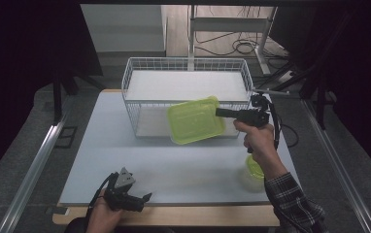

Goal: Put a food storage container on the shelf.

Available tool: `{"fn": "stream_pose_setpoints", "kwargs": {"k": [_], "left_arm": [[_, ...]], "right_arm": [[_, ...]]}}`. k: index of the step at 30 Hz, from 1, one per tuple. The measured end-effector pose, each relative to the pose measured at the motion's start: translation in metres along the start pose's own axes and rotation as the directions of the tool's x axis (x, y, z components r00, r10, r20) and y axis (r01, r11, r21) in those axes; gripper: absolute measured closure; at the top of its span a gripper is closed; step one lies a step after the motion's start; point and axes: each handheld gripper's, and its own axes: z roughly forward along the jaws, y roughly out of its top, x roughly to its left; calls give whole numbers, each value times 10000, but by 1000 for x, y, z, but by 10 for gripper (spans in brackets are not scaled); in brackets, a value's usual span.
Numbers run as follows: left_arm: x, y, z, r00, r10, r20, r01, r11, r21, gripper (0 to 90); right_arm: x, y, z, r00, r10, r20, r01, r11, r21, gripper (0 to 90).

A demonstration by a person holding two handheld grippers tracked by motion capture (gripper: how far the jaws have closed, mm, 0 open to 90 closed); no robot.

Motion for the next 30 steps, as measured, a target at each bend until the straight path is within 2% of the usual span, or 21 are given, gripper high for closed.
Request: {"fn": "stream_pose_setpoints", "kwargs": {"k": [9,14,30], "left_arm": [[0,0,0,10000,-24,73,25,10000,-42,11],[1,0,0,10000,-33,85,33,10000,-45,10],[0,-1,1,9999,-61,142,61,10000,-27,10]], "right_arm": [[9,28,6,9999,-41,167,46,9994,-348,799],[11,37,8,9994,-72,333,89,9987,-499,798],[9,70,15,9952,150,962,-32,9925,-1218,798]]}}
